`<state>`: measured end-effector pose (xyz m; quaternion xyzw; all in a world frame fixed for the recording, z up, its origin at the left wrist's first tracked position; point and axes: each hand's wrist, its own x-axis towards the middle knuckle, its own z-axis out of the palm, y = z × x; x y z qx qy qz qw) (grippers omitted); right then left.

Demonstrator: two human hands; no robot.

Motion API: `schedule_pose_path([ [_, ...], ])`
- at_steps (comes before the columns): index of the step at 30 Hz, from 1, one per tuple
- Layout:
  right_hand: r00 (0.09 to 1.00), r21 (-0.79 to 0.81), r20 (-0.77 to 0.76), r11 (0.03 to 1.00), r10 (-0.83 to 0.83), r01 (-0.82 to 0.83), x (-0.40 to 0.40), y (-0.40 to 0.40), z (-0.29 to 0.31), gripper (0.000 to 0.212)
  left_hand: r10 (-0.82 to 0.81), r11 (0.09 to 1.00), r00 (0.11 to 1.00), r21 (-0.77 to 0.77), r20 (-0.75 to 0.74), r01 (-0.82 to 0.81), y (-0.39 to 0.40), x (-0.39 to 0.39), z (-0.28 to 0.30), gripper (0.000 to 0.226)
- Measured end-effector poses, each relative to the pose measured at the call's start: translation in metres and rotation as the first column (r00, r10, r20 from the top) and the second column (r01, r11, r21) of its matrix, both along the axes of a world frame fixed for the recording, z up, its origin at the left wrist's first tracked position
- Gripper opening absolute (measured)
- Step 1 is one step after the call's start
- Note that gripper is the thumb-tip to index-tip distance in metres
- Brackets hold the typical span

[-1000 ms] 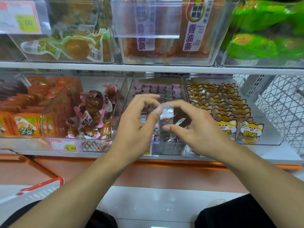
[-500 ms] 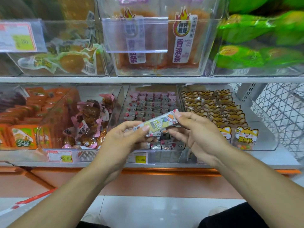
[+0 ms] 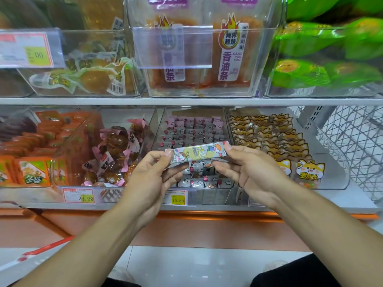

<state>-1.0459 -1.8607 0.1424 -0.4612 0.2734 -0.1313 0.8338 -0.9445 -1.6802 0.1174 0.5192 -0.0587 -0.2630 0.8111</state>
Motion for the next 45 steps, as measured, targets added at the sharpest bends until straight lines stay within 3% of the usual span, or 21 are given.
schedule_pose_path([
  [5, 0.998, 0.092, 0.012, 0.994, 0.064, -0.065, -0.002, -0.002, 0.003, 0.020, 0.022, 1.000, 0.999, 0.016, 0.036, -0.023, 0.001, 0.005, -0.002, 0.013],
  [10, 0.966, 0.080, -0.016, 0.963, 0.260, -0.258, -0.006, 0.001, 0.006, 0.043, 0.003, 0.998, 0.990, 0.059, 0.143, -0.011, 0.003, 0.005, -0.002, 0.020],
  [12, 0.965, 0.049, 0.002, 0.964, 0.261, -0.260, -0.007, 0.000, 0.004, 0.037, 0.000, 0.999, 0.994, 0.037, 0.113, -0.004, 0.004, 0.004, -0.001, 0.023],
  [15, 0.972, -0.059, 0.030, 0.971, 0.232, -0.230, -0.007, -0.001, 0.003, 0.025, -0.067, 0.998, 0.998, -0.005, -0.021, 0.066, 0.005, 0.003, 0.002, 0.033],
  [20, 0.956, -0.390, 0.071, 0.890, 0.285, -0.236, -0.008, 0.000, 0.000, 0.037, -0.179, 0.983, 0.976, 0.021, -0.121, 0.183, 0.003, -0.004, 0.009, 0.056],
  [24, 0.951, -0.545, 0.079, 0.811, 0.300, -0.211, -0.010, 0.001, -0.002, 0.040, -0.184, 0.982, 0.976, 0.022, -0.113, 0.188, 0.003, -0.006, 0.009, 0.046],
  [27, 0.965, -0.499, 0.077, 0.848, 0.250, -0.180, -0.009, 0.000, -0.003, 0.048, -0.138, 0.990, 0.990, 0.016, -0.039, 0.139, 0.004, -0.003, 0.007, 0.037],
  [30, 0.971, -0.334, 0.032, 0.918, 0.238, -0.214, -0.008, -0.001, -0.002, 0.059, -0.136, 0.990, 0.990, 0.031, 0.042, 0.135, 0.005, -0.001, 0.005, 0.040],
  [32, 0.962, -0.251, -0.022, 0.930, 0.272, -0.269, -0.008, 0.000, -0.001, 0.057, -0.146, 0.989, 0.985, 0.044, 0.097, 0.143, 0.005, -0.002, 0.003, 0.035],
  [36, 0.963, -0.247, -0.045, 0.931, 0.266, -0.269, -0.006, 0.002, -0.002, 0.051, -0.144, 0.988, 0.967, 0.092, 0.210, 0.127, 0.003, -0.005, 0.002, 0.041],
  [40, 0.960, -0.222, 0.040, 0.939, 0.277, -0.262, -0.007, 0.000, -0.001, 0.039, -0.144, 0.989, 0.986, 0.036, 0.089, 0.141, 0.002, -0.004, 0.005, 0.053],
  [45, 0.951, -0.187, 0.085, 0.942, 0.298, -0.279, -0.007, -0.001, -0.003, 0.043, -0.114, 0.989, 0.993, 0.098, 0.028, 0.111, 0.002, -0.004, 0.004, 0.049],
])
